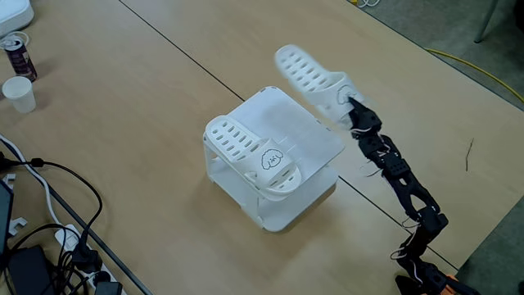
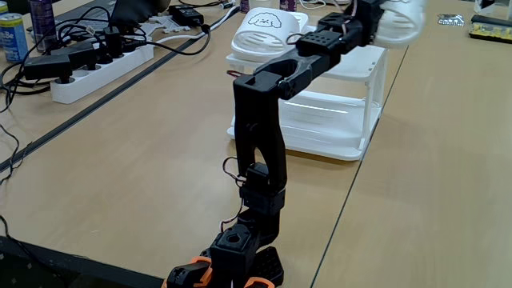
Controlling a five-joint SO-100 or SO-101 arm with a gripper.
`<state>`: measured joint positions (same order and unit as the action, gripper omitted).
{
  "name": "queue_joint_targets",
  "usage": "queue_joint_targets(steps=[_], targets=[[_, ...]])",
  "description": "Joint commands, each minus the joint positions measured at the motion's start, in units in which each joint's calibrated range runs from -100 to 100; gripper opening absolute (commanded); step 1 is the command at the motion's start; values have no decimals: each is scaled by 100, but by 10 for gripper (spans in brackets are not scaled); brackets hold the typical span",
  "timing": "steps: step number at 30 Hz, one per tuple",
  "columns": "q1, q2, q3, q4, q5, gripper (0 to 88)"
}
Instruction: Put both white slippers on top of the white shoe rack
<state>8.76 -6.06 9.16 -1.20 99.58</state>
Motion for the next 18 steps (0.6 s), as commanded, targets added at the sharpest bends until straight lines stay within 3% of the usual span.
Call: queue_joint_targets(steps=[1,18], targets=[[-317,-660,-605,17,42,8],[-671,-677,450,17,42,8]])
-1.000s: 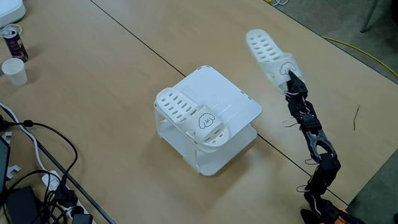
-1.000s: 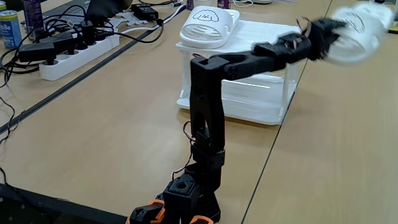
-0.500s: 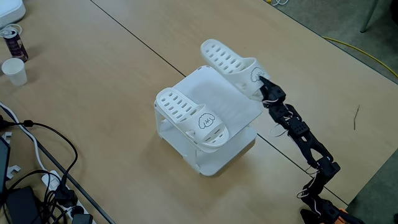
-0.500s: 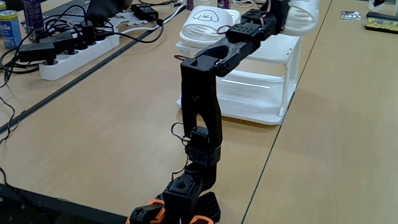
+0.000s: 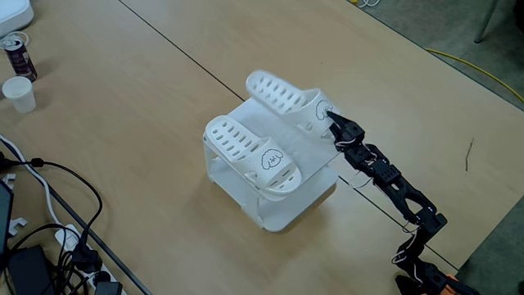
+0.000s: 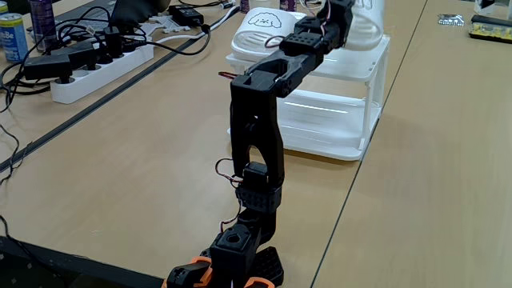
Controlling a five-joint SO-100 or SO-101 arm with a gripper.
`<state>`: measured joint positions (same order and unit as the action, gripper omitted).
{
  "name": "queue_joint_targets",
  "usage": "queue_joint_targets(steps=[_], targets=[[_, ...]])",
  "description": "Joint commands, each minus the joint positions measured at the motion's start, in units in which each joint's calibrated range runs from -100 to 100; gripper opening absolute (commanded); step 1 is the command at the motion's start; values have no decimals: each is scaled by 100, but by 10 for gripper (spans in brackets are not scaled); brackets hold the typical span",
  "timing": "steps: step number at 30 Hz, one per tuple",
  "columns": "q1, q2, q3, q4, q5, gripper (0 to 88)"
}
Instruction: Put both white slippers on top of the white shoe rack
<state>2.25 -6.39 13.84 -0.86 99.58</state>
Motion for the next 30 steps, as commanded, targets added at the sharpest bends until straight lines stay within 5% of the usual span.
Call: queue_joint_targets(steps=[1,30], targets=[[-19,-644,55,-18,42,8],[-422,-551,154,-18,42,8]])
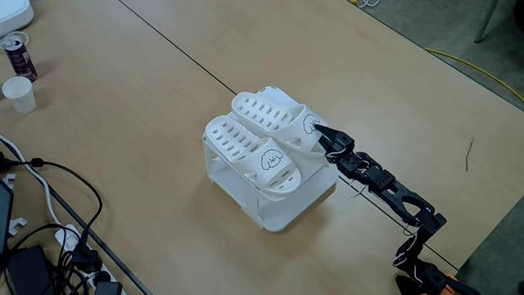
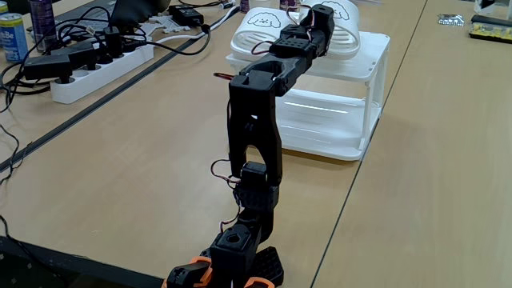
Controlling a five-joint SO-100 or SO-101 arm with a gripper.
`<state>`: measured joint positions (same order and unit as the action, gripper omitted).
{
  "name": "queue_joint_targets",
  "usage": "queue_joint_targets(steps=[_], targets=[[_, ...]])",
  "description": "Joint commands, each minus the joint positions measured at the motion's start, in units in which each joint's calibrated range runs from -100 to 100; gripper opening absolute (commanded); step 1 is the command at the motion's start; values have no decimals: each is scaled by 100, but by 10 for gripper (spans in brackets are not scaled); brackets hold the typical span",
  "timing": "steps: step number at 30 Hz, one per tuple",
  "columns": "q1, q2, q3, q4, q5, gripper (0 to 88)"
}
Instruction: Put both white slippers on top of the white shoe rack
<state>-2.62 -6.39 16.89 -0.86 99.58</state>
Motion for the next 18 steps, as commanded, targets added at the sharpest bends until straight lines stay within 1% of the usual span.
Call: queue_joint_targets(steps=[1,8,18], targets=[[65,-551,-97,-18,42,8],[229,-551,84,-18,42,8],[229,-560,111,-18,42,8]])
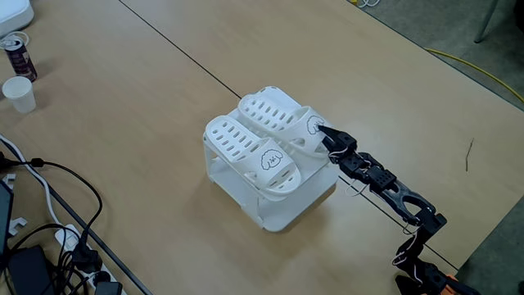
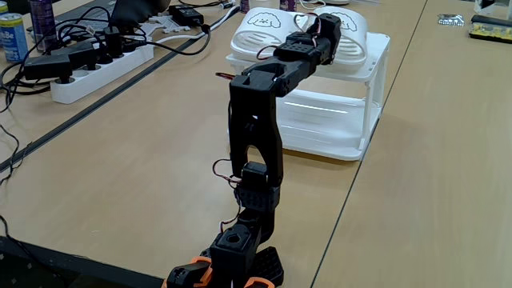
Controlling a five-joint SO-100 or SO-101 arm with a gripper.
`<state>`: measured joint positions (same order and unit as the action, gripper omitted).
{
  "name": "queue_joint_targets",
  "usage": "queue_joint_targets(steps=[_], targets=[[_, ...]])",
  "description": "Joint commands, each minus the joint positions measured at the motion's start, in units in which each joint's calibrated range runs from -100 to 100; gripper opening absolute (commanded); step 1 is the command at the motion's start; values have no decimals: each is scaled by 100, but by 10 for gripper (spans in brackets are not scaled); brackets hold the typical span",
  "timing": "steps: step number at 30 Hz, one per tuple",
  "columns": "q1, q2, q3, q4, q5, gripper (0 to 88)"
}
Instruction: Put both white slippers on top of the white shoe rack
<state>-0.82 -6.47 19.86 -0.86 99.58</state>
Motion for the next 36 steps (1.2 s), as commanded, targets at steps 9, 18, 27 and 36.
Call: queue_joint_targets(steps=[9,18,27,36], targets=[[0,-585,-177,-26,42,179],[-16,-636,-24,-26,42,197],[-386,-762,31,-26,42,195],[-575,-796,139,-26,42,194]])
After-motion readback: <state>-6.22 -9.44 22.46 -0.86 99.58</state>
